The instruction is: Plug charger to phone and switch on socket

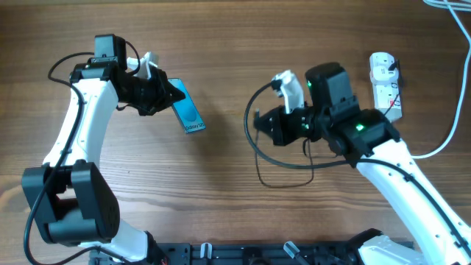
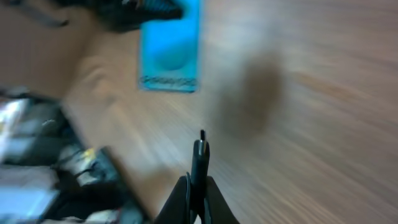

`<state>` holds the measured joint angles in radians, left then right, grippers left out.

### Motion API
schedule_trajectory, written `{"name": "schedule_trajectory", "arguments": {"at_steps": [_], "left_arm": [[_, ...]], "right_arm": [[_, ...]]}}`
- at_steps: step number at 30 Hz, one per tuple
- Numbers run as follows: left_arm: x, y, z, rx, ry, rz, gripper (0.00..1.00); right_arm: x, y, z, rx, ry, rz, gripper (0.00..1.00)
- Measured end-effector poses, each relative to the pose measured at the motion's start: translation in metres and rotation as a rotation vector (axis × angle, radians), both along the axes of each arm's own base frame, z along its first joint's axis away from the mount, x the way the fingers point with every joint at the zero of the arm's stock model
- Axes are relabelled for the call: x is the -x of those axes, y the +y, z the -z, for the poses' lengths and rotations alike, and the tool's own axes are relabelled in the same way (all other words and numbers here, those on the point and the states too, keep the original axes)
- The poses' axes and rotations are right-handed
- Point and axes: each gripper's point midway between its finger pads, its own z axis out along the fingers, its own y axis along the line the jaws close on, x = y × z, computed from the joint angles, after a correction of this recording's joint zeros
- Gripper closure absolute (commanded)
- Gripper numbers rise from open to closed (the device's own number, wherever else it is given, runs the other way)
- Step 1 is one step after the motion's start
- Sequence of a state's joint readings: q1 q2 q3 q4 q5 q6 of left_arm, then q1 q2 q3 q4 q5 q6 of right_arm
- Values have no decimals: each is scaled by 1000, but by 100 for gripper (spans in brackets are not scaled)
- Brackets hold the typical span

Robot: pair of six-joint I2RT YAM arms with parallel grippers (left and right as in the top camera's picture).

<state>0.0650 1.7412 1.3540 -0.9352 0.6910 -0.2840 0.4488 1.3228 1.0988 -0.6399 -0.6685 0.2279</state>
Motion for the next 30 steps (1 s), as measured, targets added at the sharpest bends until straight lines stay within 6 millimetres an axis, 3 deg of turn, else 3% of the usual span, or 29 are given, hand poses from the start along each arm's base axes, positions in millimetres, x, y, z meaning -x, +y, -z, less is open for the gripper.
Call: {"name": "schedule_trajectory", "arguments": {"at_steps": [2,3,7,12,15,23,30], "left_arm": [[-1,-9,-8,56,-45,49,96],[-2,-16,-16,106,-83,83,96],[-10,-37,-49,289,-223,175,96],[-8,-58,-103,565,-408,312,96],[1,-62,-120,671,-423,352,96],[7,-63,-128,733,-392,354,96],[14,-79,-128,749,-347,385,96]], "right_arm": [[11,9,0,-73,21,-68,96],[26,18,1,-156,56,-144,96],[49,22,7,-245,154,-220,96],[62,46,-6,-346,160,-292,96],[69,60,-11,-354,196,-286,96],[54,70,-27,-404,155,-231,96],[46,75,-16,-399,177,-220,96]]}}
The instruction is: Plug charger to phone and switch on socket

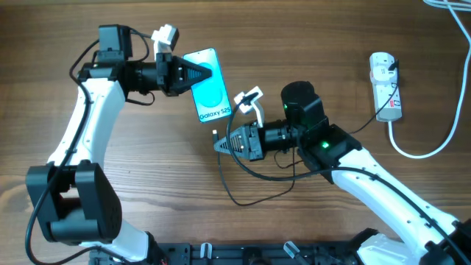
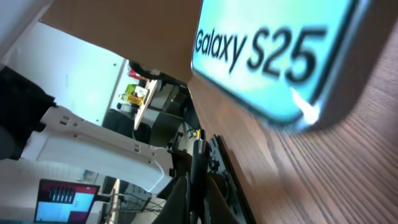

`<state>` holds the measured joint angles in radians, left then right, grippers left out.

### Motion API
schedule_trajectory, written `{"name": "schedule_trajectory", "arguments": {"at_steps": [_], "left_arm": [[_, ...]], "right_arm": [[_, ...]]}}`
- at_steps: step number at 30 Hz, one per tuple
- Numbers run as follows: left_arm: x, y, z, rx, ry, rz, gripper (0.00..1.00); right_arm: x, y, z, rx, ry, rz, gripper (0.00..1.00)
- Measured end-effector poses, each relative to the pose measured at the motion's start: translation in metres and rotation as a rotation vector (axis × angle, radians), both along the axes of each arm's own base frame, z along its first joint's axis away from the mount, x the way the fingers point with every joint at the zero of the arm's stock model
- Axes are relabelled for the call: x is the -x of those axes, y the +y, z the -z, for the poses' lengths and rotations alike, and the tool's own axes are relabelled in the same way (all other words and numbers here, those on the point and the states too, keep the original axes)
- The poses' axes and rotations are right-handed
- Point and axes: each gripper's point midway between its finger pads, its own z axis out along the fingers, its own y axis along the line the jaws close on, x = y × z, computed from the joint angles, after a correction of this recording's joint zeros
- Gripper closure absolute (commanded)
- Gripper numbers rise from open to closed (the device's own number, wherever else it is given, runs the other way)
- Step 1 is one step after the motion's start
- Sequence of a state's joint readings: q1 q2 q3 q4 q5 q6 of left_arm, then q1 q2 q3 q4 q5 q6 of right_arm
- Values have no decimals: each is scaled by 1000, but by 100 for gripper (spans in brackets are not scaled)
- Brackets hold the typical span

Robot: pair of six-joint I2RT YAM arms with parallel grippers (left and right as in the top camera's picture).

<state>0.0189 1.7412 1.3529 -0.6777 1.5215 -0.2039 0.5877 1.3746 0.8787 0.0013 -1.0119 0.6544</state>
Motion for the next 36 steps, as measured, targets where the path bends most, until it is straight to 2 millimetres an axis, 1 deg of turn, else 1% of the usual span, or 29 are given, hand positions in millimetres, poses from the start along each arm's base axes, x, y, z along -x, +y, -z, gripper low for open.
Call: {"name": "schedule_trajectory", "arguments": {"at_steps": [4,8,12,16,25,32,36], "left_arm": [[4,-7,0,2,10,21,96],[4,-7,0,3,10,21,96],[4,-7,0,3,10,21,96],[4,-7,0,4,10,22,96],[5,-7,-1,6,14,23,96],[10,-17,-1,6,14,52,96],[10,-18,-1,6,14,53,96]], "right_arm": [[-3,-1,-1,-2,-3,7,96],[-14,-13,-3,-19,-12,26,96],[-9,-14,-6,-39,-30,-15,96],[-10,-12,0,-36,-20,-23,96],[-12,-11,-6,-61,-52,-33,96],[-10,-10,-6,-65,-42,-47,96],[-10,-12,-6,-68,-24,-46,96]]}}
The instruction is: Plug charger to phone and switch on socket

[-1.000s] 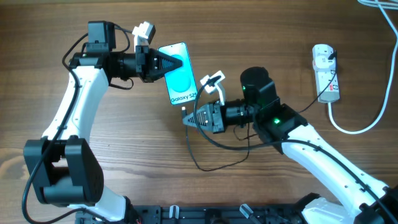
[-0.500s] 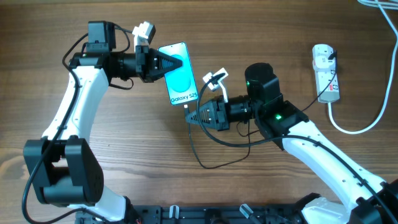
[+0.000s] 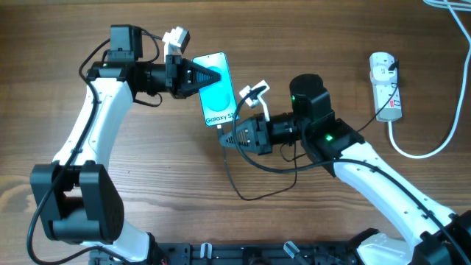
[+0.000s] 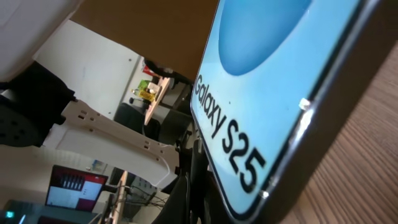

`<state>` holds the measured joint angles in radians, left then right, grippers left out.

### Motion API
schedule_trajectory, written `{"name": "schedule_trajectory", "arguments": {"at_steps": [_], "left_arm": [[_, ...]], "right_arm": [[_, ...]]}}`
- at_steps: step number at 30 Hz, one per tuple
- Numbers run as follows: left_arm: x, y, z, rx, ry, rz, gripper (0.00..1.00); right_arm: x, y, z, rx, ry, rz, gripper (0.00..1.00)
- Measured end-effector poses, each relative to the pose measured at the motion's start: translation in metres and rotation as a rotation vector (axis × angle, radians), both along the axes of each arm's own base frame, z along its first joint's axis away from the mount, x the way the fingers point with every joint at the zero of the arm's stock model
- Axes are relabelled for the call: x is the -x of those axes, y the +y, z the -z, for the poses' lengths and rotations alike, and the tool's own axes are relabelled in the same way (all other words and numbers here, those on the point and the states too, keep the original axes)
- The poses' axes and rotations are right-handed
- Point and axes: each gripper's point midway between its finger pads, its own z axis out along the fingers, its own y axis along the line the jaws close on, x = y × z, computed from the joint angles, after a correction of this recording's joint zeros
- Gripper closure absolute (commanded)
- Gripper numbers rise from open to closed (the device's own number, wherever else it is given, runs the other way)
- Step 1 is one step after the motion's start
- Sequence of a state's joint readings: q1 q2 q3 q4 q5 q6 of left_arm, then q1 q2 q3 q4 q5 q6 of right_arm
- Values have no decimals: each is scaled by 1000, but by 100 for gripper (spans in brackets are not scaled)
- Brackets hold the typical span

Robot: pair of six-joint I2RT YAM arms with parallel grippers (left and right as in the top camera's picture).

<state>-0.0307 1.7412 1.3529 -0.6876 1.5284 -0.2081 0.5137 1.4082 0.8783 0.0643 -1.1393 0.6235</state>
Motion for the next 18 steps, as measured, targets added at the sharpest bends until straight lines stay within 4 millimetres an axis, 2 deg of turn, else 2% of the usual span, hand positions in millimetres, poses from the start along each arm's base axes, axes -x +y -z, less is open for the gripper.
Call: {"name": "schedule_trajectory", "arguments": {"at_steps": [12,18], "left_arm": [[0,0,0,0,0,0,96],[0,0,0,0,0,0,96]], "right_arm": [[-1,-5,-2,-12,17,-12,96],[-7,-4,14,2,57,-17,96]]}}
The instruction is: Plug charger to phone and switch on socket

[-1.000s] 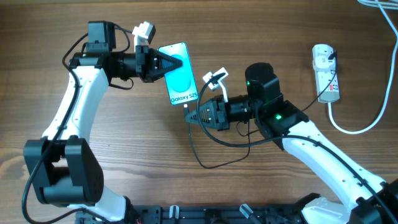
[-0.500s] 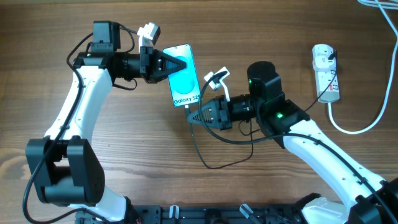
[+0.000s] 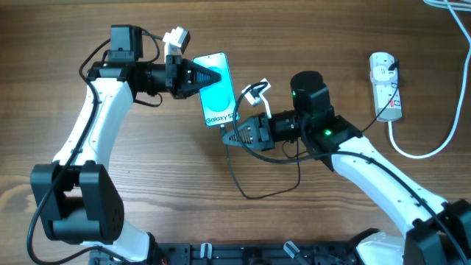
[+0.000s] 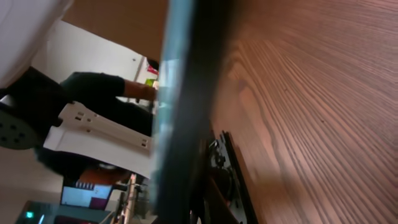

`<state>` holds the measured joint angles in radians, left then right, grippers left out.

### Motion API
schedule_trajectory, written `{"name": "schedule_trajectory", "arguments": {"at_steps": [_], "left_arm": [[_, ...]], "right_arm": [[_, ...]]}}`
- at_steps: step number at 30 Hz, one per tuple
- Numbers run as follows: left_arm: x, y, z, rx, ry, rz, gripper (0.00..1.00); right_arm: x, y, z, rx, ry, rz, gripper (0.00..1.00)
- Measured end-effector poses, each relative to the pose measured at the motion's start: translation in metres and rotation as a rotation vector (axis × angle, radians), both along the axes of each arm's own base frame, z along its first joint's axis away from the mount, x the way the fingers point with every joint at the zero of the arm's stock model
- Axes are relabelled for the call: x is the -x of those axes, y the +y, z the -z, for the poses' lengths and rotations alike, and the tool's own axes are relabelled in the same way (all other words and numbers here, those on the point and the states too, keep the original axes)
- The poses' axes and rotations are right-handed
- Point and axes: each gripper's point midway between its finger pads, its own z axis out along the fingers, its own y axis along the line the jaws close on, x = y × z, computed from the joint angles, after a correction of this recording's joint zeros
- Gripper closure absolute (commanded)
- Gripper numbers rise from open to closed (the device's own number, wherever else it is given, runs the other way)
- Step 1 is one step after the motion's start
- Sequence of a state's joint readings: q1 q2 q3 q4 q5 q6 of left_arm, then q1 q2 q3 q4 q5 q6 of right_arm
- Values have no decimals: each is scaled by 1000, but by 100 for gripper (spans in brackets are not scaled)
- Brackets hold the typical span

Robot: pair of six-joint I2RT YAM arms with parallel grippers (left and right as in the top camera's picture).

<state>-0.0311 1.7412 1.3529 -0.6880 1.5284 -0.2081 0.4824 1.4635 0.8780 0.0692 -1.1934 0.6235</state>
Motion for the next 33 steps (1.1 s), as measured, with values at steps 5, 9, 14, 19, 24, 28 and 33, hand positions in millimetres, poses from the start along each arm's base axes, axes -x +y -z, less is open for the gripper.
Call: {"name": "schedule_trajectory", "arguments": {"at_steps": [5,9,14,19,24,28,33], "left_arm": [[2,0,-4,24,3,13,96],[2,0,-5,28,-16,15,96],[-2,4,-4,19,-20,-1,96],[-3,6,-4,19,-21,-8,96],[-3,6,-3,16,-20,-10,96],[-3,6,-3,16,-20,-9,96],[1,-3,-2,9,-18,12,96]], "right_arm": [[3,-4,-15,-76,-51,-64,96],[6,-13,-13,-83,-6,-87,96],[12,-16,-2,-52,38,-94,96],[8,-14,-8,-75,-23,-91,96],[3,-13,-11,-78,-31,-75,96],[2,-12,-11,-73,-21,-67,96],[1,-12,-10,-67,-19,-57,96]]}}
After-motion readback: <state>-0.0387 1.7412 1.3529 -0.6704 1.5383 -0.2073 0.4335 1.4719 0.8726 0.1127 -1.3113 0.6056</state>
